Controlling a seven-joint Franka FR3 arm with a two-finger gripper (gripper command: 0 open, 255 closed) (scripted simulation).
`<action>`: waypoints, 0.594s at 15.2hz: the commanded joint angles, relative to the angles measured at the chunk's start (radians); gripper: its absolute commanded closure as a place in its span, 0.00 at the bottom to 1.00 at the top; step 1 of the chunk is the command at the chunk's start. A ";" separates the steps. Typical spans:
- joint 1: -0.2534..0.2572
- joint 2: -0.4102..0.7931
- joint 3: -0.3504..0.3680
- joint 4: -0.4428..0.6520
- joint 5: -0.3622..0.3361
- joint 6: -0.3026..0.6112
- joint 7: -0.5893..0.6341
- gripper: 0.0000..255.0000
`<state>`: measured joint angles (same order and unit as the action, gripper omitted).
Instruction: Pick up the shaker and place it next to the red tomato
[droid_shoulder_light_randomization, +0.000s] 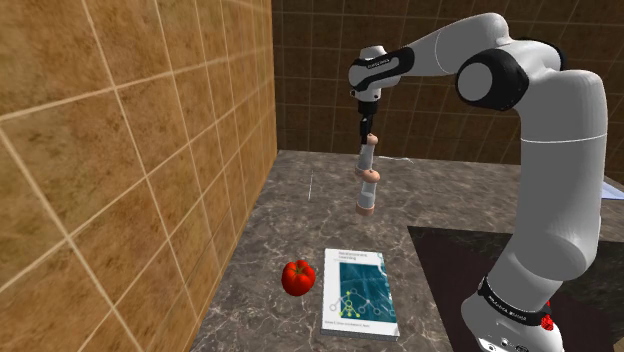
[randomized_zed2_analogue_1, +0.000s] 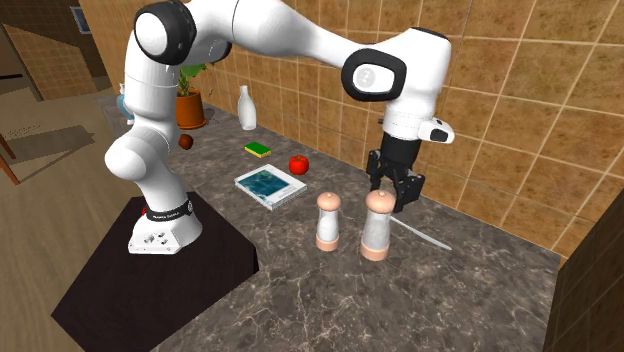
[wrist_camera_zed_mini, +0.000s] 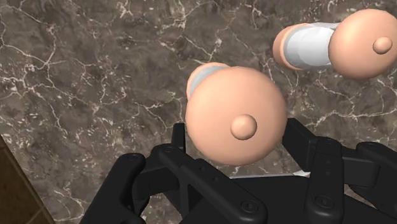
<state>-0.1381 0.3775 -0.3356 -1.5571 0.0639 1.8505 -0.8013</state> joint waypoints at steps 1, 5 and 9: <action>0.000 -0.004 -0.001 0.019 -0.001 -0.023 0.000 1.00; -0.002 -0.011 -0.003 0.064 -0.004 -0.074 0.000 1.00; -0.004 -0.013 -0.004 0.114 -0.005 -0.126 -0.001 1.00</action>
<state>-0.1409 0.3652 -0.3389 -1.4557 0.0590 1.7376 -0.8005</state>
